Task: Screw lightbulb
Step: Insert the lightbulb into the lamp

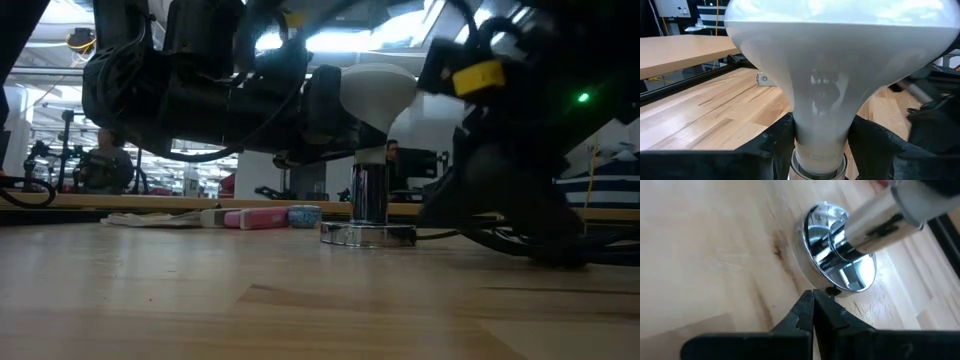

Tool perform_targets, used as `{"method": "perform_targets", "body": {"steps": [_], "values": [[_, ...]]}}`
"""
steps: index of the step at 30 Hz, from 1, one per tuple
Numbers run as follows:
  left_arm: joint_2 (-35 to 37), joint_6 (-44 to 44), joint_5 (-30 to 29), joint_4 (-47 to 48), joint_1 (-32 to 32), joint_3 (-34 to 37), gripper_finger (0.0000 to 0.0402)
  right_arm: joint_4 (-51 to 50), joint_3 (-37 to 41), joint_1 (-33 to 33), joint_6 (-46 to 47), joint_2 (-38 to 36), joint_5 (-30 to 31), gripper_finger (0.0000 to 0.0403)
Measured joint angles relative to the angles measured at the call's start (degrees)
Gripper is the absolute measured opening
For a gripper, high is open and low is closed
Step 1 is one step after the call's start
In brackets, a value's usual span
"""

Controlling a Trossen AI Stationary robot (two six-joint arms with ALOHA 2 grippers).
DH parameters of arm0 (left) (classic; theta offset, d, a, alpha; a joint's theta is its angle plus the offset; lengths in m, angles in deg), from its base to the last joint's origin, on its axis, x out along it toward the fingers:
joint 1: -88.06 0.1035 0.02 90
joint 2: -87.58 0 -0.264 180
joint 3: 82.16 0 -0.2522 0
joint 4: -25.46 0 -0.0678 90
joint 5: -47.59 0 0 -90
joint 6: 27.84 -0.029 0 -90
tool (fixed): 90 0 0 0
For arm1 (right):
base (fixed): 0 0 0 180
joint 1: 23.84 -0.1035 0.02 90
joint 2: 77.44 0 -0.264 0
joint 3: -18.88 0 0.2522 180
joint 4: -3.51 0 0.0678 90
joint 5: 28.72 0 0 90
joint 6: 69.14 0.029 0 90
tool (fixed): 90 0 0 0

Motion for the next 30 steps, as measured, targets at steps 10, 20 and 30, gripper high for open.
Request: {"method": "perform_targets", "body": {"steps": [10, 20, 30], "values": [[0.02, 0.27, 0.00, 0.23, -0.14, 0.00, 0.0163, 1.15, -0.40, -0.09, -1.28, 0.00, -1.29, 0.0005], [0.02, 0.41, 0.13, 0.35, -0.16, 0.00, 0.0164, 3.02, 3.25, 4.94, -1.13, -0.07, -4.11, 0.0005], [0.02, 0.39, 0.57, 0.41, -0.18, 0.02, 0.0164, 3.01, 4.30, 7.67, -0.93, -0.31, -3.50, 0.0005]]}}
